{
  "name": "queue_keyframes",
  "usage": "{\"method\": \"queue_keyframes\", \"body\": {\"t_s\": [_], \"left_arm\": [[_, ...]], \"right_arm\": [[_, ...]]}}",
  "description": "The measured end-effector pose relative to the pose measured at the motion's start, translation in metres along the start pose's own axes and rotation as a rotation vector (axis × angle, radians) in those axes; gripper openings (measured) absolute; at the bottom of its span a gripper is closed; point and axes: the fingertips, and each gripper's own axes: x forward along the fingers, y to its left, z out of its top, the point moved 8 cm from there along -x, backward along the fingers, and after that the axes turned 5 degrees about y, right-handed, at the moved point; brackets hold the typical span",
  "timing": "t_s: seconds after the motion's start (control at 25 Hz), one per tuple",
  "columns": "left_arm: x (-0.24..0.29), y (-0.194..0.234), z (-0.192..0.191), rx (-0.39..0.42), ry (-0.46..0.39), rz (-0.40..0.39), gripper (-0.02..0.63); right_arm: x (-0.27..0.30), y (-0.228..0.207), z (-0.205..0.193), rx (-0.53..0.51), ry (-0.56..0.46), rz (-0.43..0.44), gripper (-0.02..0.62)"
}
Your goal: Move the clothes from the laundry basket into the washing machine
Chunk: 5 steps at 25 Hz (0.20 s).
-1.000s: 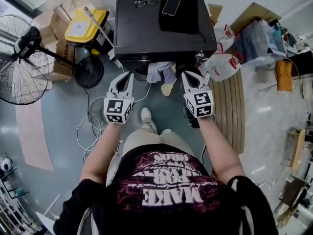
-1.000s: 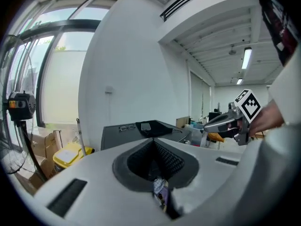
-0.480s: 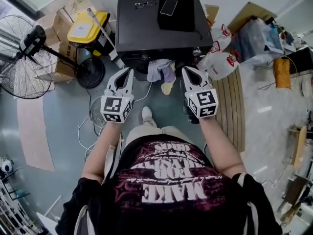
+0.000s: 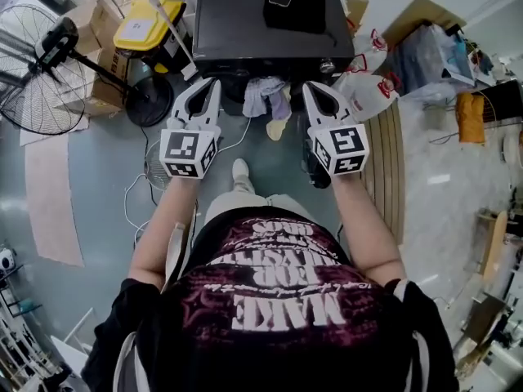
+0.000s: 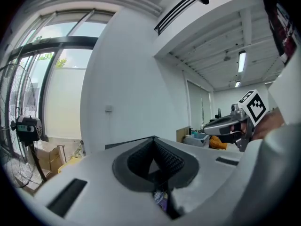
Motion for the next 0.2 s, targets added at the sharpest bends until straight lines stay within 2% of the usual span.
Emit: {"method": "queue_keyframes", "body": {"t_s": [0.2], "left_arm": [[-0.01,-0.014,0.006,0.0,-0.014,-0.007,0.005]], "right_arm": [[-0.007,0.007,-0.001,-0.007,-0.006,0.008,0.003]]}}
